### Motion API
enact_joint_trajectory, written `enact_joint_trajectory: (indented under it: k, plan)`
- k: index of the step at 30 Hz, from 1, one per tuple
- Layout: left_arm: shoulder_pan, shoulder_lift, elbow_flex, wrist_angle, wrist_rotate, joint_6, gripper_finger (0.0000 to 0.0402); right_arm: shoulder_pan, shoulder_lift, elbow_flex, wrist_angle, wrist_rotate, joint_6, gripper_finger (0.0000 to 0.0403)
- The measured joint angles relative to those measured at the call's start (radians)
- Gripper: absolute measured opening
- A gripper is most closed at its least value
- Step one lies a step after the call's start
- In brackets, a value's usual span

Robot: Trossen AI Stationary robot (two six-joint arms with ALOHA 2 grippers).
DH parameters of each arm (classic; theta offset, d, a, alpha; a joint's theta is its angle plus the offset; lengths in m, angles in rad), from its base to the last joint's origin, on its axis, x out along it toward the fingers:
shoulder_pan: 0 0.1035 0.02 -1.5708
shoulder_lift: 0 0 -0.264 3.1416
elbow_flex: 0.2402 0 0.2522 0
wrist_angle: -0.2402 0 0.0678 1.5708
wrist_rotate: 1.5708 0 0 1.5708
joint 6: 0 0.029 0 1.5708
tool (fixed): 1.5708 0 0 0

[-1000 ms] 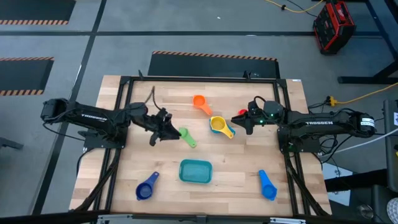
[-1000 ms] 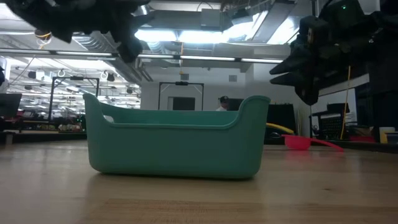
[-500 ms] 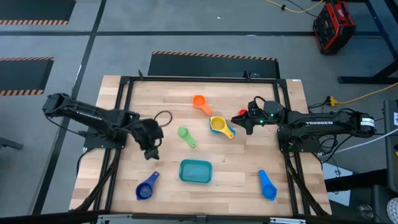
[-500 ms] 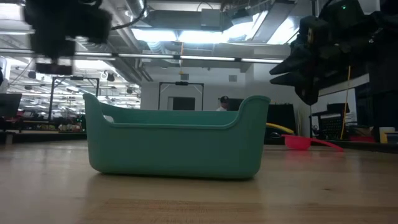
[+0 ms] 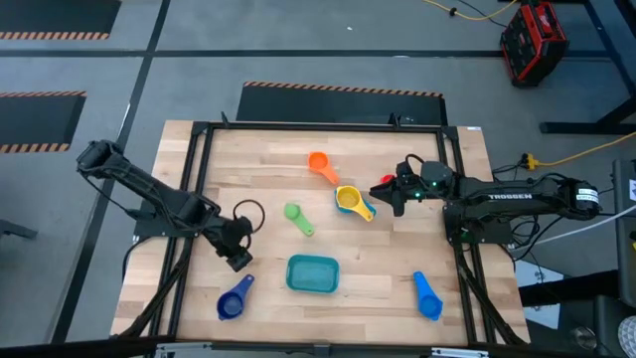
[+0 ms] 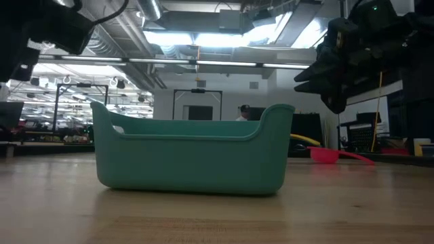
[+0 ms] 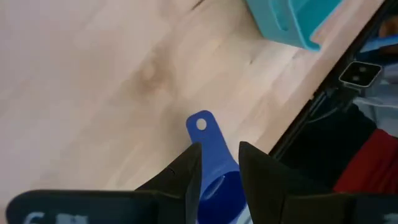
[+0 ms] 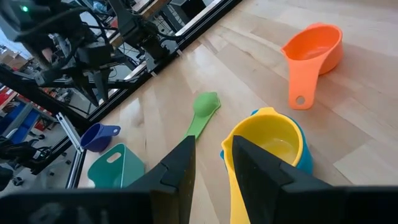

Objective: Nest measuring cups in basket
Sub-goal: Stack the dark blue measuring cup on top of the yellow measuring cup

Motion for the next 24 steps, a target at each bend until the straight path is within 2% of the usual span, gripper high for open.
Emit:
enact_joint_trajectory:
  k: [14, 24]
  plan:
    - [-0.076, 0.217, -0.006, 0.098, 0.101, -0.023, 0.0098, 0.000, 0.008, 0.000, -0.011, 0.000, -0.025, 0.0111]
    - [-0.093, 0.285, -0.006, 0.168, 0.124, -0.020, 0.0098, 0.000, 0.008, 0.000, -0.016, 0.000, -0.026, 0.0111]
